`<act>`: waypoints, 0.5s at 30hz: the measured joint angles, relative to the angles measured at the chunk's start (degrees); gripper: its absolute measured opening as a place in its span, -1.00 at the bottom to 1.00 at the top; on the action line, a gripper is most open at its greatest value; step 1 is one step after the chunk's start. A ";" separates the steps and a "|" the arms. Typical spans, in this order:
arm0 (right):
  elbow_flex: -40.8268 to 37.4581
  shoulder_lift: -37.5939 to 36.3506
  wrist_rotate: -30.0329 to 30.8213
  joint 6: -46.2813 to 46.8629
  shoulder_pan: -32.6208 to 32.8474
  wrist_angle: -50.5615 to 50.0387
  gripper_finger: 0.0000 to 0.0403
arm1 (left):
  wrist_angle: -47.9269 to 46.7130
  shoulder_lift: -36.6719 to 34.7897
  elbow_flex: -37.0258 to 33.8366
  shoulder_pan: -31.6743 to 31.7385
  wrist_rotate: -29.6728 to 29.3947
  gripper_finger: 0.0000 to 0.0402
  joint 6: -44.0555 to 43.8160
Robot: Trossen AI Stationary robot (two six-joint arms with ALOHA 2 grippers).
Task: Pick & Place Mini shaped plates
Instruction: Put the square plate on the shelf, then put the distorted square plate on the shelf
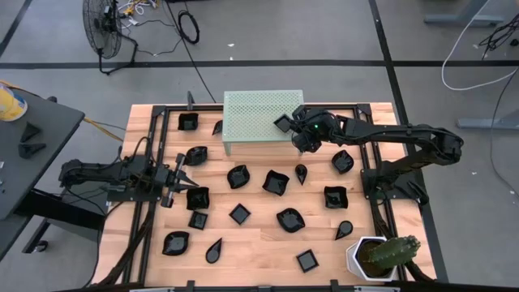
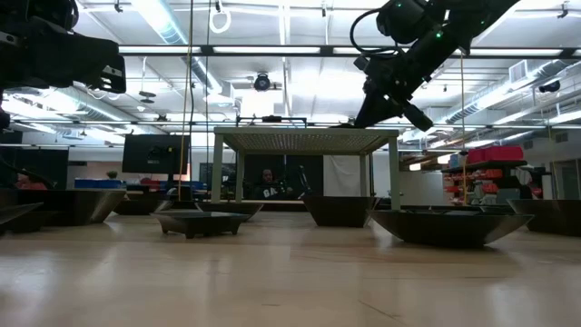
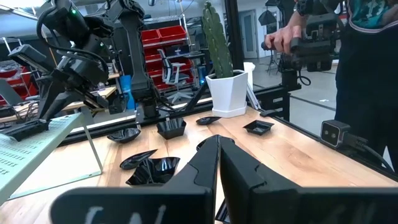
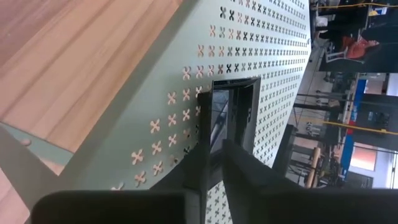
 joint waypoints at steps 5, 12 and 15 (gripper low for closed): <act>0.00 0.00 -0.02 0.01 0.00 0.02 -0.66 | 0.00 0.00 0.00 0.01 0.02 -0.88 0.00; 0.00 -0.24 -0.02 0.49 0.00 -0.04 -0.51 | 0.00 0.00 -0.02 0.01 0.00 -0.88 0.00; 0.00 -1.74 -0.02 0.47 0.00 0.00 -0.47 | 0.00 0.00 0.00 0.00 0.02 -0.88 0.00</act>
